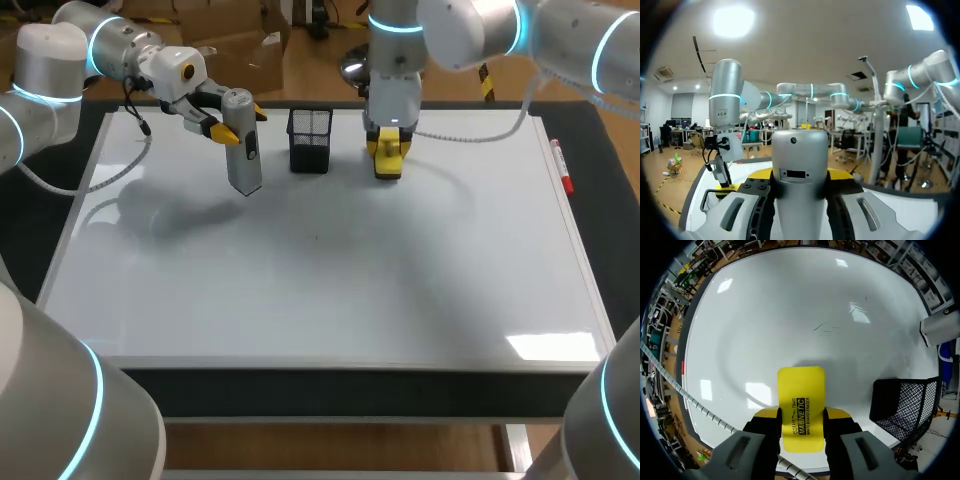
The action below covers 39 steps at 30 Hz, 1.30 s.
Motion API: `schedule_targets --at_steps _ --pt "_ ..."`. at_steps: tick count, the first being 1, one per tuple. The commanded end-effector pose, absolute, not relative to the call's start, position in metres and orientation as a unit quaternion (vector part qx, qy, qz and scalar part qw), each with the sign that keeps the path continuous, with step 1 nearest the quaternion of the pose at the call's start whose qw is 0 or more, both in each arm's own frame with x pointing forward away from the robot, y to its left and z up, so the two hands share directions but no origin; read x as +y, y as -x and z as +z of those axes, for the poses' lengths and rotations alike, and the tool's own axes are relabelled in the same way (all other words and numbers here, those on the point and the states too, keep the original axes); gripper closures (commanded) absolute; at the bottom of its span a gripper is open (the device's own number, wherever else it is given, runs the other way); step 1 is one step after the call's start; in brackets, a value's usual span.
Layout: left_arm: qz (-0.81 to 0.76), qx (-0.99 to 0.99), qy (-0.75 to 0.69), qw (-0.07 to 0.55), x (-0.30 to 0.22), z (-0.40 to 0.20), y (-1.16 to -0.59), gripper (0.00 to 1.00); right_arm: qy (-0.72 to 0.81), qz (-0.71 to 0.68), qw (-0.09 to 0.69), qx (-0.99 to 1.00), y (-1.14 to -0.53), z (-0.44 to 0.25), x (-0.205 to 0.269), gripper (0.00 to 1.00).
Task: Pick up the inspection probe, press it on each red-marked spot on the whiteboard one by one, put down the probe, pick up the eraser, and wipe off all the red marks.
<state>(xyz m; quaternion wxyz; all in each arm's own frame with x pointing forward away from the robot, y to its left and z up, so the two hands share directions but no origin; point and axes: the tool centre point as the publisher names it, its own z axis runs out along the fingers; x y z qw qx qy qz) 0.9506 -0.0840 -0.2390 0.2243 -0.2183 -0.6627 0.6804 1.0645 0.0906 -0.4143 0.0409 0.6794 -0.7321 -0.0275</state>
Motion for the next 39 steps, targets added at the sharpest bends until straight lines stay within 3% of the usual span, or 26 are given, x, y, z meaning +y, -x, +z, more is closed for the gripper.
schedule_targets --at_steps 1,8,10,12,24,39 --pt "0.679 -0.663 0.219 0.226 -0.084 -0.238 -0.952 1.00 -0.680 -0.024 0.048 -0.731 -1.072 -0.418 0.095 1.00" --pt "0.679 -0.663 0.219 0.226 -0.084 -0.238 -0.952 1.00 -0.679 -0.019 0.050 -0.732 -1.074 -0.421 0.096 1.00" --pt "0.679 -0.663 0.219 0.226 -0.084 -0.238 -0.952 1.00 -0.677 -0.017 0.048 -0.734 -1.074 -0.418 0.095 0.62" --pt "0.679 -0.663 0.219 0.226 -0.084 -0.238 -0.952 1.00 -0.671 -0.015 0.046 -0.740 -1.072 -0.415 0.092 0.00" --pt "0.679 -0.663 0.219 0.226 -0.084 -0.238 -0.952 1.00 -0.616 -0.016 0.031 -0.787 -1.050 -0.398 0.065 0.00" --pt "0.679 -0.663 0.219 0.226 -0.084 -0.238 -0.952 1.00 -0.442 -0.144 -0.035 -0.885 -1.028 -0.360 0.028 0.00"
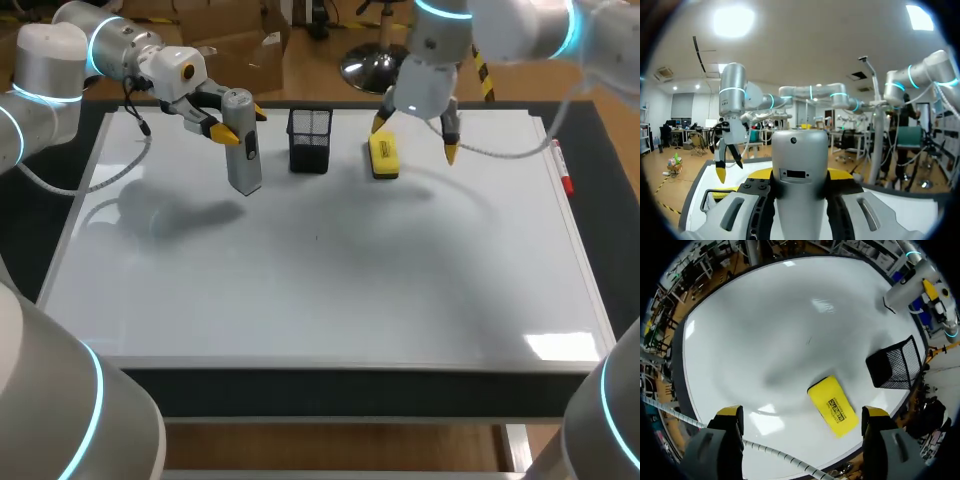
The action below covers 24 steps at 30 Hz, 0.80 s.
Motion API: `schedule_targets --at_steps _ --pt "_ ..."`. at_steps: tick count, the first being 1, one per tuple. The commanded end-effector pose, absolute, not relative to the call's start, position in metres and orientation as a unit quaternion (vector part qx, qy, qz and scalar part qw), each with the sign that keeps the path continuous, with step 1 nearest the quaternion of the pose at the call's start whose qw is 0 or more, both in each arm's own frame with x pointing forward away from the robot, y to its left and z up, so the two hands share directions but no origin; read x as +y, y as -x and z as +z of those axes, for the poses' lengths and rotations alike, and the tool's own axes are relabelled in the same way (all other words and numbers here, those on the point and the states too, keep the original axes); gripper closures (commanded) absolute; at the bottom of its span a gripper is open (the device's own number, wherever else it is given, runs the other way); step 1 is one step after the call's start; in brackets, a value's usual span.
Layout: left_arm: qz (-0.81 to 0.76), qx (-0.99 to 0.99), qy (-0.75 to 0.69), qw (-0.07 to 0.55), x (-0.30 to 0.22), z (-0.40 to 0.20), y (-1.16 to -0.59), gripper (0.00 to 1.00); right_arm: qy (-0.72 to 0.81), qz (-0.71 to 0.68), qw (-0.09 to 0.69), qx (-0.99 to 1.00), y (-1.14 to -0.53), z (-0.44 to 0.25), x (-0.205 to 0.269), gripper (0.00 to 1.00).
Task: Pick up the inspection probe, press it on each red-marked spot on the whiteboard one by one, put down the probe, pick up the eraser, and wipe off all the red marks.
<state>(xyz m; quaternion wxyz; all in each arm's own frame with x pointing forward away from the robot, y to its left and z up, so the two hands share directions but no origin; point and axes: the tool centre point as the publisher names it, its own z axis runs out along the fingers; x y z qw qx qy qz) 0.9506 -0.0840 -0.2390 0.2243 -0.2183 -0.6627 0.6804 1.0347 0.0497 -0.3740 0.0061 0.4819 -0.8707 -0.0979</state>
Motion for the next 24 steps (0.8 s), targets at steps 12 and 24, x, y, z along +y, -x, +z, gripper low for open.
schedule_targets --at_steps 12,24 --pt "0.679 -0.663 0.219 0.226 -0.084 -0.238 -0.952 1.00 -0.305 -0.203 -0.039 -0.929 -1.033 -0.318 -0.006 0.00" --pt "0.679 -0.663 0.219 0.226 -0.084 -0.238 -0.952 1.00 -0.223 -0.254 -0.069 -0.939 -1.028 -0.285 -0.027 0.00"
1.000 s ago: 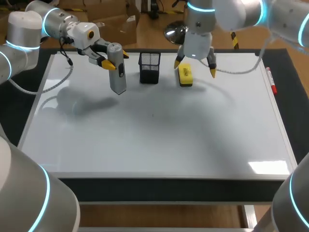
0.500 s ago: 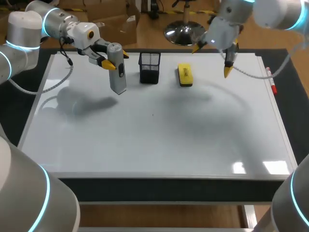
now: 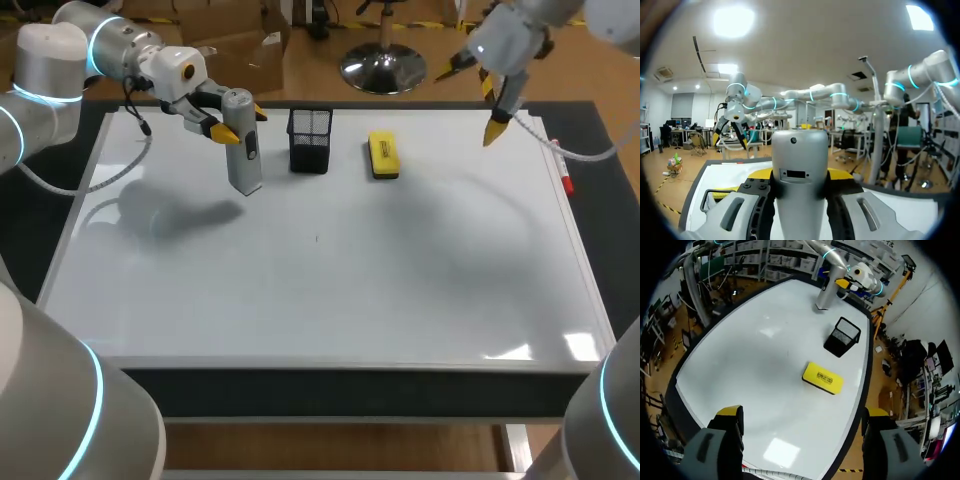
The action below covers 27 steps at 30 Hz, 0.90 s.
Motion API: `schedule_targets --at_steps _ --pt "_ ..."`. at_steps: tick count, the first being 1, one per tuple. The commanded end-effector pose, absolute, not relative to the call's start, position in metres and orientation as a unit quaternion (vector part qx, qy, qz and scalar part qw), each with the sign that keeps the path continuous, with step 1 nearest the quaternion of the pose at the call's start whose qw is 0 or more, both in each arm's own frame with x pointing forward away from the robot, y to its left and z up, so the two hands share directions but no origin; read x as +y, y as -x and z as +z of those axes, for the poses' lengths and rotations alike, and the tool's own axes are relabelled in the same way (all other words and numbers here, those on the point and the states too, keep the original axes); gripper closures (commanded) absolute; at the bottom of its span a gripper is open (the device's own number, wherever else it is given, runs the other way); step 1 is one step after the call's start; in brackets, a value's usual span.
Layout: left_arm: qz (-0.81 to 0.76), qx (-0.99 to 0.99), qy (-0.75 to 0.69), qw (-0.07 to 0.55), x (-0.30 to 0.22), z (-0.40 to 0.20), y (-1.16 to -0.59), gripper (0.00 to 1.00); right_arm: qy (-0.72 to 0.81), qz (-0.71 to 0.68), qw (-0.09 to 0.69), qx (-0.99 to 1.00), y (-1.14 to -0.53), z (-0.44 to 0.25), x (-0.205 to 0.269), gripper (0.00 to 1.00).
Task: Pick up the inspection probe, press it on each red-marked spot on the whiteboard one by one, put down the probe, pick up the eraser, and wipe off all the red marks.
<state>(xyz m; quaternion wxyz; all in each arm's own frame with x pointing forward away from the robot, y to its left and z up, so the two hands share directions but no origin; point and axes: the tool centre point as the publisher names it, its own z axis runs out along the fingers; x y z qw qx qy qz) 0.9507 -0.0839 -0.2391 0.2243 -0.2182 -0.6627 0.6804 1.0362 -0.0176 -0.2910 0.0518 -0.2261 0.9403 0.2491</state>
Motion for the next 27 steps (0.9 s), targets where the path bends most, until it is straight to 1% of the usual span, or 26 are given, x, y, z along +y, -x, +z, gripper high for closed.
schedule_targets --at_steps 1,27 --pt "0.679 -0.663 0.219 0.226 -0.0836 -0.2378 -0.9521 1.00 0.226 0.254 0.078 0.937 -1.0277 -0.2834 -0.0275 0.00" --pt "0.679 -0.663 0.219 0.226 -0.0836 -0.2378 -0.9521 1.00 0.226 0.254 0.078 0.937 -1.0277 -0.2834 -0.0275 0.00"
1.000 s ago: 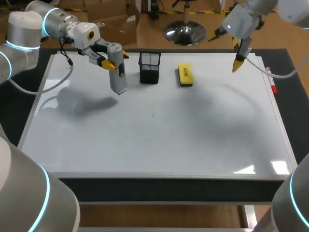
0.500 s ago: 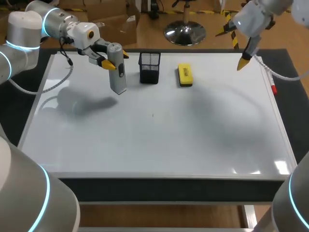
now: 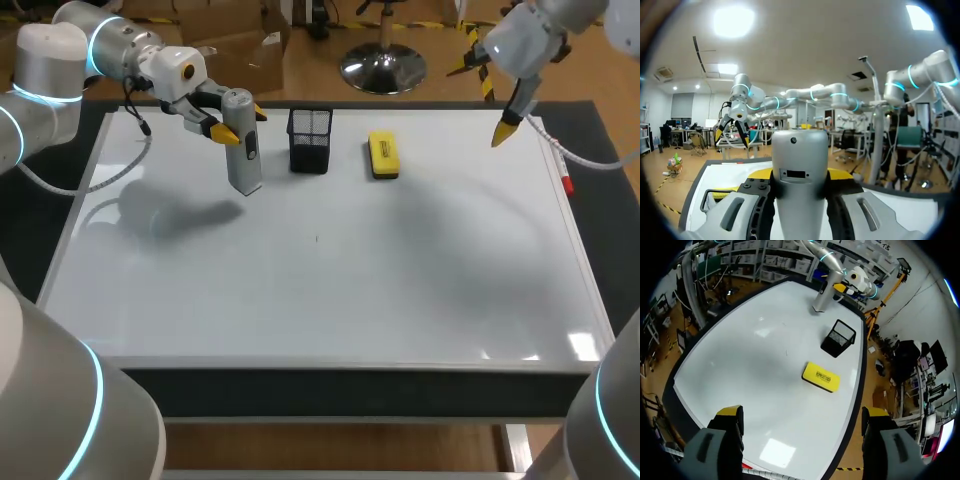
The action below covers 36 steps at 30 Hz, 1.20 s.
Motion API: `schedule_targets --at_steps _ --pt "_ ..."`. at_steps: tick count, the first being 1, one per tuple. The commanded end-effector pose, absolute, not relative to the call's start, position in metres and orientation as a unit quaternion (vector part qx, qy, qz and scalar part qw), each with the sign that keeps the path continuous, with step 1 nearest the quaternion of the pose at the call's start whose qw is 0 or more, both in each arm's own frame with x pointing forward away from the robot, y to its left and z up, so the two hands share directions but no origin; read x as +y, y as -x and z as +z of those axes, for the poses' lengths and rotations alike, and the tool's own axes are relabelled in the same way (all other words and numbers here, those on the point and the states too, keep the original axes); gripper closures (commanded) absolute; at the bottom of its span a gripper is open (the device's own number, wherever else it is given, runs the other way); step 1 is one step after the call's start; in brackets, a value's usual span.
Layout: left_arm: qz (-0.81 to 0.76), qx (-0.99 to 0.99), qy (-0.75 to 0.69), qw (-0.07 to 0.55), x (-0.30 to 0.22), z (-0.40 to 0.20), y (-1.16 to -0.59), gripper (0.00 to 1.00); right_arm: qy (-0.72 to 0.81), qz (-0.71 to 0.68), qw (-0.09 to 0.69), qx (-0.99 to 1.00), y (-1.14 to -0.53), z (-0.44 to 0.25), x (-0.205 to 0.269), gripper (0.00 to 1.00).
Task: Pick up the inspection probe, press it on each red-marked spot on the whiteboard one by one, put down the probe, pick up the eraser, and wipe off all the red marks.
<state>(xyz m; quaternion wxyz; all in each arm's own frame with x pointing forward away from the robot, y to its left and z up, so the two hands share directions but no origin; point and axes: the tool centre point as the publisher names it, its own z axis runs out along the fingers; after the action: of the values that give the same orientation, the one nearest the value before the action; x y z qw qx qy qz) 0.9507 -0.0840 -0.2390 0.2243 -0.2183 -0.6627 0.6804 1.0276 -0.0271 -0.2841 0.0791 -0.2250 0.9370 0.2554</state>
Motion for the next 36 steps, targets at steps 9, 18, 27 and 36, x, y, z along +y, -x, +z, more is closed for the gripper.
schedule_targets --at_steps 9,18,27,36 --pt "0.668 -0.667 0.235 0.230 -0.097 -0.227 -0.952 1.00 0.226 0.254 0.078 0.937 -1.028 -0.283 -0.027 0.00" --pt "0.662 -0.697 0.182 0.210 -0.100 -0.203 -0.964 1.00 0.226 0.254 0.078 0.937 -1.028 -0.283 -0.027 0.00" --pt "0.682 -0.702 0.118 0.168 -0.105 -0.181 -0.987 1.00 0.226 0.254 0.078 0.937 -1.028 -0.283 -0.027 0.00" --pt "0.693 -0.708 0.074 0.119 -0.119 -0.159 -1.012 1.00 0.226 0.254 0.078 0.937 -1.028 -0.283 -0.027 0.00"
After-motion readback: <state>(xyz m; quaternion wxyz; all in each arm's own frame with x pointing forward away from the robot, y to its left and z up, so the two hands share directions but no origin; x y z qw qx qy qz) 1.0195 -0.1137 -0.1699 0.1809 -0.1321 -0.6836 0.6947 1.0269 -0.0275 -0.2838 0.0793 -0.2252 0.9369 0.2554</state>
